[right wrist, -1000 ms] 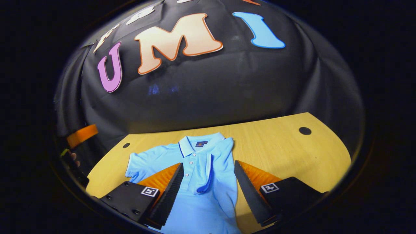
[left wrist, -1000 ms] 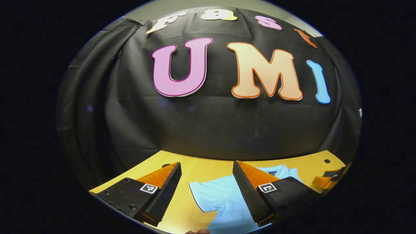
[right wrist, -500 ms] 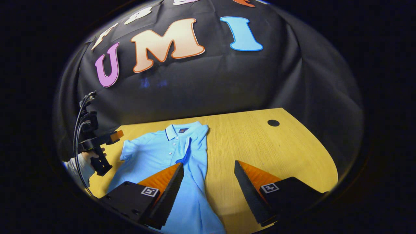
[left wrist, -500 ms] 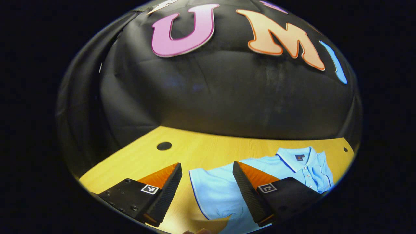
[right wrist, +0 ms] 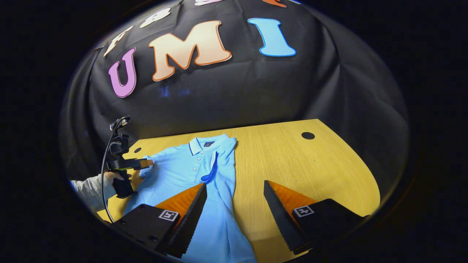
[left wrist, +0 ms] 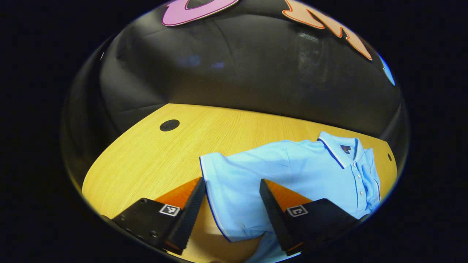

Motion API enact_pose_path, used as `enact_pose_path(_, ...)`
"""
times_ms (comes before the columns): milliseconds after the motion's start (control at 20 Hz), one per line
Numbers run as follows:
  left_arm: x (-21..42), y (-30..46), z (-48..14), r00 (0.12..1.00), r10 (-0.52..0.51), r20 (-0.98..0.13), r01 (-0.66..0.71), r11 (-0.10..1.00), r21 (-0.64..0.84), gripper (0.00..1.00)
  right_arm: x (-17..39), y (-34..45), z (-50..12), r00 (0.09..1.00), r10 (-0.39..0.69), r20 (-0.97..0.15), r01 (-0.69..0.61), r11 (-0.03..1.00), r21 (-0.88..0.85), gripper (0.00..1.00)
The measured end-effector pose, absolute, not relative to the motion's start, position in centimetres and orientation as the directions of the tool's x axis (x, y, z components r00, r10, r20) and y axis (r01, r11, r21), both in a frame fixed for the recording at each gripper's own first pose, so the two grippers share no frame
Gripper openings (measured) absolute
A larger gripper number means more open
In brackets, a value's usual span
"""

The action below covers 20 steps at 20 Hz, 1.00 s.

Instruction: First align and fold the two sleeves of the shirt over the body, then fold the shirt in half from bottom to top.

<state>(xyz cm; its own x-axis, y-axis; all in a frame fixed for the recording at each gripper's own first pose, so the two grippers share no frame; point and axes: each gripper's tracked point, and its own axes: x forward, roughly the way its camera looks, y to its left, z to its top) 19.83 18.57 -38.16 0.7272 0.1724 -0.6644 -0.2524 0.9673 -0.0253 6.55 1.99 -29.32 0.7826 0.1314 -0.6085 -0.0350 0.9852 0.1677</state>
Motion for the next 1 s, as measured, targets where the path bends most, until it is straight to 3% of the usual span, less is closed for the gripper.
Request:
enact_pose_path(50,20.0,18.3,-38.0,0.735,0.159,-0.66,-0.242,0.97,-0.036,0.84,6.4,2.1,-29.4,0.778,0.136,-0.613,-0.04,0.985,0.168,0.98)
enact_pose_path(100,20.4,17.5,-38.2,0.74,0.138,-0.658,-0.228,0.972,-0.054,0.68,6.2,2.2,-29.6,0.775,0.141,-0.616,-0.046,0.985,0.167,0.94)
enact_pose_path(200,20.8,16.6,-38.1,0.75,0.115,-0.652,-0.219,0.972,-0.08,0.35,6.0,2.0,-29.6,0.777,0.143,-0.613,-0.051,0.985,0.165,0.98)
enact_pose_path(250,21.0,16.3,-37.9,0.757,0.104,-0.645,-0.218,0.971,-0.1,0.26,6.1,1.8,-29.5,0.782,0.131,-0.609,-0.046,0.987,0.153,0.98)
enact_pose_path(300,21.2,16.2,-37.9,0.763,0.108,-0.638,-0.228,0.967,-0.11,0.1,6.2,1.7,-29.4,0.788,0.128,-0.602,-0.047,0.988,0.148,0.98)
enact_pose_path(350,21.2,16.0,-37.8,0.766,0.106,-0.634,-0.234,0.965,-0.122,0.02,6.2,1.9,-29.1,0.796,0.132,-0.591,-0.05,0.987,0.154,0.98)
enact_pose_path(450,21.1,14.6,-37.3,0.765,0.084,-0.639,-0.228,0.962,-0.147,0.0,6.6,2.0,-28.2,0.814,0.137,-0.565,-0.054,0.985,0.161,0.94)
enact_pose_path(750,22.6,6.7,-32.3,0.805,-0.051,-0.592,-0.056,0.985,-0.161,0.0,6.7,2.6,-28.1,0.819,0.15,-0.553,-0.058,0.982,0.18,0.98)
enact_pose_path(900,22.6,2.6,-32.4,0.798,-0.113,-0.591,0.027,0.988,-0.152,0.0,6.8,3.2,-28.2,0.821,0.162,-0.548,-0.058,0.978,0.201,0.98)
enact_pose_path(950,22.4,1.5,-33.3,0.791,-0.128,-0.598,0.048,0.988,-0.147,0.0,6.8,3.4,-28.4,0.819,0.164,-0.55,-0.059,0.977,0.203,0.94)
enact_pose_path(1000,22.2,0.7,-33.7,0.788,-0.135,-0.6,0.064,0.988,-0.138,0.0,6.9,3.6,-28.5,0.82,0.166,-0.548,-0.062,0.977,0.204,0.98)
